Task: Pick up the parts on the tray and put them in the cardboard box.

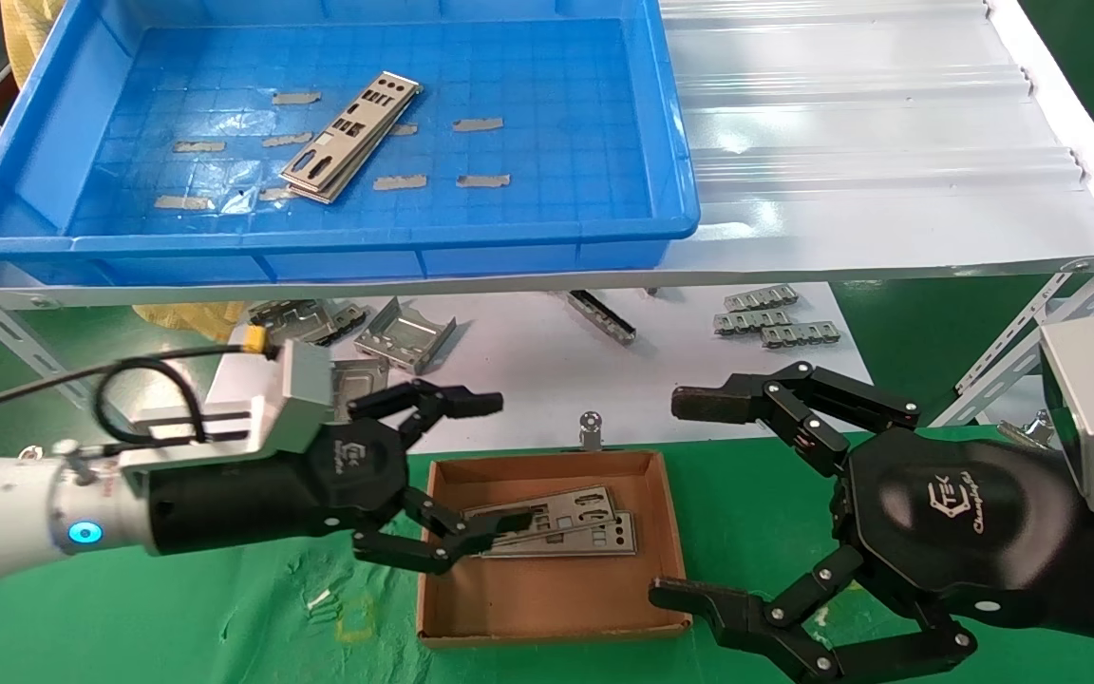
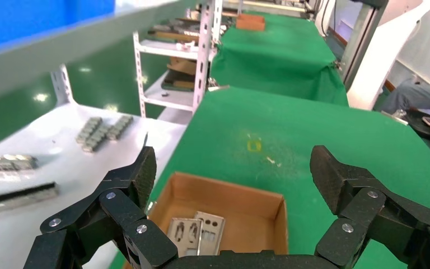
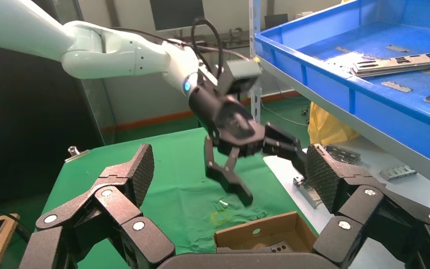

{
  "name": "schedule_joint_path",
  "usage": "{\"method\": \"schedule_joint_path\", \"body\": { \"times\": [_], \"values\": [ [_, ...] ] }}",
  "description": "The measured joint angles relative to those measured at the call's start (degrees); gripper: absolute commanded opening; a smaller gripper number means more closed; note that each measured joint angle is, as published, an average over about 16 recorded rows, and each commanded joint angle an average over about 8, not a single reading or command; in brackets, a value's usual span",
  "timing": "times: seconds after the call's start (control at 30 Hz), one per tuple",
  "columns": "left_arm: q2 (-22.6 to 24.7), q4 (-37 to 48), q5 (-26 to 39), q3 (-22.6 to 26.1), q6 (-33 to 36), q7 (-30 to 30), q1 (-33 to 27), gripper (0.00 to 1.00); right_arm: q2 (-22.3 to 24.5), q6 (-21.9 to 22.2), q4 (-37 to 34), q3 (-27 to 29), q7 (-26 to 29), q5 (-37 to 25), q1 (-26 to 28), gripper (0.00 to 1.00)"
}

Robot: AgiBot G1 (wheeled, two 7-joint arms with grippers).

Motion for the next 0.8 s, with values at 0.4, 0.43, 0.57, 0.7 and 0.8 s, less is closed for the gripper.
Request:
{"method": "schedule_joint_path", "body": {
  "times": [0.4, 0.43, 0.57, 0.7, 0.8],
  "values": [
    [-6.47, -11.57, -3.62, -4.08, -0.43, -6.15, 4.23, 1.00, 0.00, 0.00, 0.00, 0.00, 0.00, 0.00, 0.00, 1.00],
    [-7.01, -12.55, -3.92, -4.42, -0.46, -6.67, 4.59, 1.00, 0.00, 0.00, 0.00, 0.00, 0.00, 0.00, 0.00, 1.00],
    [-9.17, -16.40, -5.13, -5.78, -0.61, -8.71, 6.00, 1.00, 0.00, 0.00, 0.00, 0.00, 0.00, 0.00, 0.00, 1.00],
    [-11.32, -20.26, -6.33, -7.13, -0.75, -10.76, 7.40, 1.00, 0.00, 0.00, 0.00, 0.00, 0.00, 0.00, 0.00, 1.00],
    [-12.94, -23.15, -7.24, -8.15, -0.86, -12.30, 8.46, 1.00, 0.00, 0.00, 0.00, 0.00, 0.00, 0.00, 0.00, 1.00]
  ]
}}
